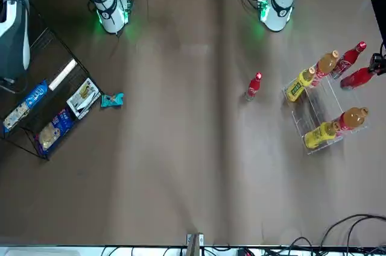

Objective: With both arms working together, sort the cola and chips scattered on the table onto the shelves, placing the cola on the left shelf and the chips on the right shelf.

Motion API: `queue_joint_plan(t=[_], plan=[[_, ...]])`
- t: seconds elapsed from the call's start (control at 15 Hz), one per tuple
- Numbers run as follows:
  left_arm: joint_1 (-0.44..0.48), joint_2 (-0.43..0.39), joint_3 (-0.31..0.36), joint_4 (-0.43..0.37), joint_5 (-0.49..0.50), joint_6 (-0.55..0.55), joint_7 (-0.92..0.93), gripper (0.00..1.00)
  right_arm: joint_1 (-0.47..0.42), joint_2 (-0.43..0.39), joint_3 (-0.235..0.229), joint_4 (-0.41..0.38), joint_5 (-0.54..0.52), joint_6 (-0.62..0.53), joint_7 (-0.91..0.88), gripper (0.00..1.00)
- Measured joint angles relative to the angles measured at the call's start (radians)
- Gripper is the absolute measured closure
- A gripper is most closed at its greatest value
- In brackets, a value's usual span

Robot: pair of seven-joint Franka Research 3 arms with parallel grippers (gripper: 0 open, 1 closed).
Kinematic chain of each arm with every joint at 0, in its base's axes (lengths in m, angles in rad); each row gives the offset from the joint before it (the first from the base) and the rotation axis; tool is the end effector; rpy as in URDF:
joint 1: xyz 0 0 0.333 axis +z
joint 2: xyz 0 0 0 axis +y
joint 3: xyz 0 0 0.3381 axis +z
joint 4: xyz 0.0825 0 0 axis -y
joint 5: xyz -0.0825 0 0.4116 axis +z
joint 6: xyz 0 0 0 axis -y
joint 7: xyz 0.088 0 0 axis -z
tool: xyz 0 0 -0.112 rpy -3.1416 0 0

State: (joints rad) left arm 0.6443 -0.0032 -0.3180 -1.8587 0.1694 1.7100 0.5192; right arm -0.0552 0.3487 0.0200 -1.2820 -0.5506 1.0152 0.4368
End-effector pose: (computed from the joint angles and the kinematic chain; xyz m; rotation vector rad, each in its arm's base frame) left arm 0.5355 0.1986 0.5126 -3.0141 0.3461 0.3061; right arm 0.6141 -0.0980 0.5584 2.3129 -0.7359 -0.6173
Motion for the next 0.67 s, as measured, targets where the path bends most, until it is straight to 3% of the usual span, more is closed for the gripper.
queue_joint_plan(t=[0.13, 0.27, 0.4, 0.53, 0.67], plan=[[0.004, 0.000, 0.000, -0.024, 0.000, 0.040, 0.000, 0.67, 0.001, -0.010, 0.001, 0.002, 0.086, -0.002, 0.000, 0.82], [0.007, 0.000, 0.000, -0.044, -0.002, 0.067, 0.000, 0.67, 0.004, -0.024, 0.003, 0.002, 0.198, -0.011, 0.004, 0.72], [0.007, 0.000, 0.000, -0.050, -0.002, 0.076, 0.000, 0.67, 0.010, -0.029, 0.007, 0.002, 0.301, -0.008, 0.059, 0.68], [0.007, 0.000, 0.000, -0.050, -0.002, 0.076, 0.000, 0.67, 0.029, -0.029, 0.009, 0.000, 0.367, 0.019, 0.155, 0.51], [0.007, 0.000, -0.001, -0.049, -0.002, 0.078, 0.000, 0.59, 0.063, -0.028, 0.011, -0.012, 0.407, 0.052, 0.238, 0.49]])
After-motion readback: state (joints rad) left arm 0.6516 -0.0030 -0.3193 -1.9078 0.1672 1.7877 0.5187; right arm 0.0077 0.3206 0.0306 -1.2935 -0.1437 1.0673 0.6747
